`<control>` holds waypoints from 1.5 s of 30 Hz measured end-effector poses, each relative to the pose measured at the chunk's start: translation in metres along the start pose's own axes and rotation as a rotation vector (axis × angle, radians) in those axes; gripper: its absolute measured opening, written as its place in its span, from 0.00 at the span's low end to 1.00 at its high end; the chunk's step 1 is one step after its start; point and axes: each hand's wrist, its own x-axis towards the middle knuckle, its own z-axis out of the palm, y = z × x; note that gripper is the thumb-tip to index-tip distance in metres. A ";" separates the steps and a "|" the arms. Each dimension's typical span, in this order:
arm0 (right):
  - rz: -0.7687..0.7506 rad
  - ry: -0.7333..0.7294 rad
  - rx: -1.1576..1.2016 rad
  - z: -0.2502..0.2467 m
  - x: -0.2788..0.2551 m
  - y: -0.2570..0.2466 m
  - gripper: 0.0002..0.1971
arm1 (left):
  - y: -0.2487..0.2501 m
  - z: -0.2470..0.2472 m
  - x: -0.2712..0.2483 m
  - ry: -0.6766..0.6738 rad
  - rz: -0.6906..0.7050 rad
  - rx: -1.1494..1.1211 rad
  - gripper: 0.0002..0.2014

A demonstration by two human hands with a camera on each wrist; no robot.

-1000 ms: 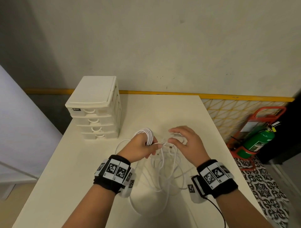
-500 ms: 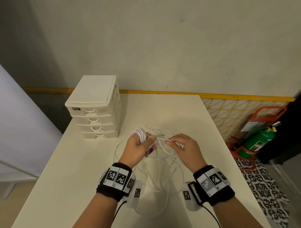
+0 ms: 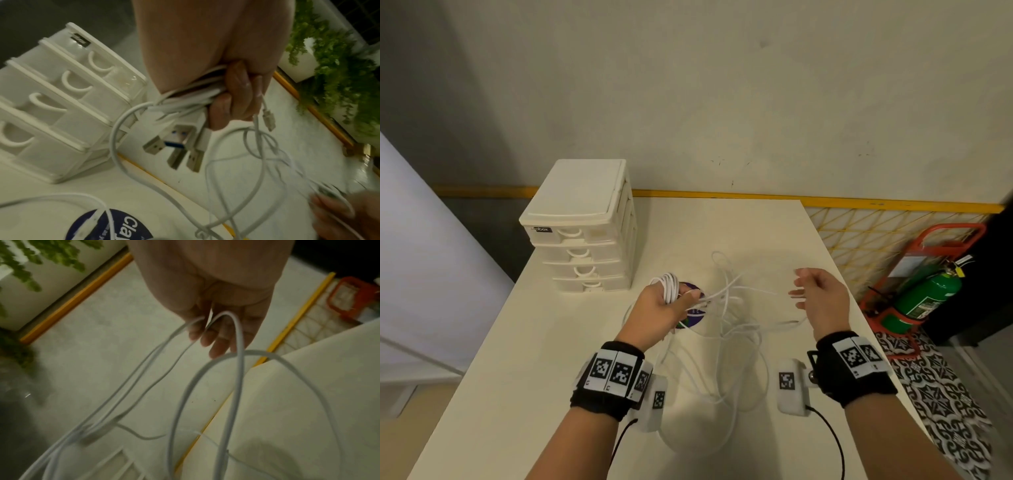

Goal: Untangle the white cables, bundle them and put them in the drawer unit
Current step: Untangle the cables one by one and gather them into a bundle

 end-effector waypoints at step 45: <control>-0.487 -0.468 -0.850 0.040 -0.011 -0.011 0.12 | 0.017 -0.022 0.003 0.240 0.054 -0.213 0.08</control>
